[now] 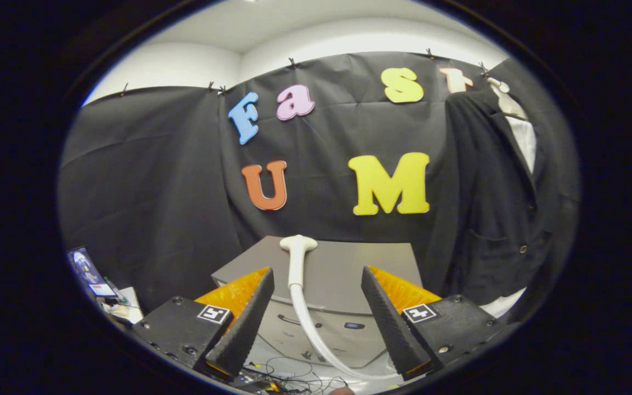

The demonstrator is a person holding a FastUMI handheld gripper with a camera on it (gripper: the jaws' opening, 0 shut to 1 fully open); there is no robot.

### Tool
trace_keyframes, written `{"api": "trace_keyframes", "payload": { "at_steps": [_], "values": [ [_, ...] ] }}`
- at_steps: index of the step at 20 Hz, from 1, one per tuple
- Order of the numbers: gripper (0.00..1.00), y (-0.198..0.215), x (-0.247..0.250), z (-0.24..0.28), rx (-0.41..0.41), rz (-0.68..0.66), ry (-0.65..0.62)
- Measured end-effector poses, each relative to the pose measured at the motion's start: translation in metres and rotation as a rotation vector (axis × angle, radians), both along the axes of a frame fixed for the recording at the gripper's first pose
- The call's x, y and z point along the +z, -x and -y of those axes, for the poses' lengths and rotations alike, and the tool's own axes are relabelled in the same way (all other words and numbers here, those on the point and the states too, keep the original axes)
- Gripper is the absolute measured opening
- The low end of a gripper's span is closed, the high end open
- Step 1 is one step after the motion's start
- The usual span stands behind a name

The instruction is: Iron the clothes twice with a garment steamer, once on the left side and once on the right side.

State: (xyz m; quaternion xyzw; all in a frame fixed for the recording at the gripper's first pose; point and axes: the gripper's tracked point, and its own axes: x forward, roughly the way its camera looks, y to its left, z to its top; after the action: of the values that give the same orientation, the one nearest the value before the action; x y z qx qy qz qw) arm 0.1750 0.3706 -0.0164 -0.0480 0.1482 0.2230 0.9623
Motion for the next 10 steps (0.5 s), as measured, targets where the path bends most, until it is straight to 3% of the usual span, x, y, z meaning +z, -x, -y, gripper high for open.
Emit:
{"api": "trace_keyframes", "payload": {
  "at_steps": [6,10],
  "values": [
    [0.99,-0.068,-0.03,-0.05,0.101,-0.102,0.038],
    [0.99,-0.106,-0.064,-0.072,0.11,-0.216,0.072]
  ]
}}
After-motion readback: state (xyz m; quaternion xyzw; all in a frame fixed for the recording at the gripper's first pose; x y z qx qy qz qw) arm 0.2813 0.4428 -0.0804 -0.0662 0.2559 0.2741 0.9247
